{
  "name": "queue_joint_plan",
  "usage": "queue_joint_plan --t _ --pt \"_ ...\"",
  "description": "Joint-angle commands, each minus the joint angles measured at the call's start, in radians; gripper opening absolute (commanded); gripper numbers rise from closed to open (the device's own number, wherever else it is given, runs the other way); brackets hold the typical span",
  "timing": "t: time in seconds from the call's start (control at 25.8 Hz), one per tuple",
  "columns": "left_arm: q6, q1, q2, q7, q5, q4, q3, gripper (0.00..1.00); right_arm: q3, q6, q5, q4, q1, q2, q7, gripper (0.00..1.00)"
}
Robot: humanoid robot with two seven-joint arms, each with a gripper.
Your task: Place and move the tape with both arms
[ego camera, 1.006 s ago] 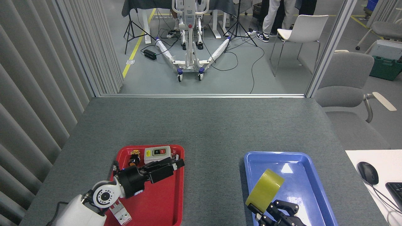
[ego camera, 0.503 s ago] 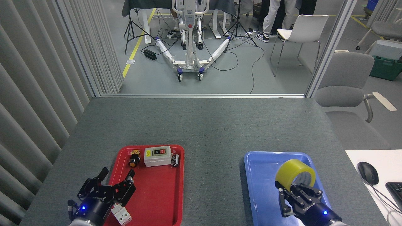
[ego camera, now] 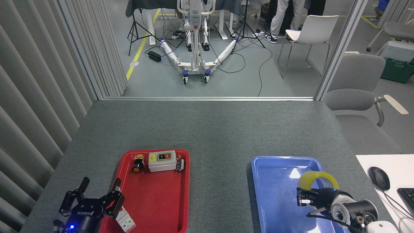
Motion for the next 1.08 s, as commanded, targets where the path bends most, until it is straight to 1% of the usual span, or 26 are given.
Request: queue_joint_plan --t 0.0,0.12,0.15,0.19,0.31,0.43,0.46,0.54,0.74,0.81,0.85,0.93,1.01,1.04 --pt "-0.048 0.01 0.006 0.004 0.004 0.001 0.007 1.0 0.023 0.016 -0.004 0.027 -0.033 0.012 0.148 0.0" --pt "-0.045 0.011 0.006 0.004 0.02 0.011 0.006 1.0 0.051 0.028 -0.002 0.054 -0.043 0.035 0.155 0.0" --pt "-0.034 0.011 0.008 0.007 0.023 0.017 0.004 1.0 0.051 0.04 -0.002 0.056 -0.046 0.038 0.154 0.04" --pt "-0.03 0.013 0.008 0.008 0.024 0.016 0.003 1.0 0.051 0.054 -0.002 0.057 -0.048 0.039 0.152 0.11" --pt "-0.007 0.017 0.014 0.004 0.02 0.013 0.0 1.0 0.054 0.066 0.007 0.079 -0.048 0.05 0.123 0.39" --pt "-0.007 0.017 0.023 0.004 0.02 0.016 0.0 1.0 0.054 0.069 0.01 0.08 -0.048 0.05 0.099 0.57" --pt "-0.007 0.017 0.023 0.004 0.02 0.016 -0.002 1.0 0.054 0.069 0.01 0.08 -0.048 0.05 0.096 0.66" --pt "-0.018 0.025 0.025 0.018 0.021 0.01 -0.002 1.0 0.054 0.069 0.008 0.08 -0.048 0.051 0.096 1.0" --pt "-0.011 0.044 0.032 0.051 0.02 -0.004 0.0 1.0 0.052 0.059 0.008 0.068 -0.039 0.058 0.08 1.0" --pt "-0.01 0.044 0.032 0.045 0.023 -0.002 0.001 1.0 0.051 0.056 0.007 0.051 -0.03 0.059 0.027 1.0" --pt "-0.007 0.044 0.032 0.036 0.024 -0.001 0.001 1.0 0.045 0.056 0.008 0.033 -0.017 0.059 -0.027 1.0" --pt "-0.005 0.044 0.035 0.033 0.026 -0.002 0.003 1.0 0.028 0.057 0.01 0.008 0.03 0.059 -0.199 1.0" --pt "-0.007 0.047 0.049 0.033 0.024 -0.012 0.003 1.0 -0.001 0.056 0.01 0.0 0.078 0.059 -0.479 1.0" --pt "-0.007 0.047 0.052 0.034 0.024 -0.013 0.004 1.0 -0.007 0.054 0.021 -0.004 0.102 0.061 -0.625 1.0"
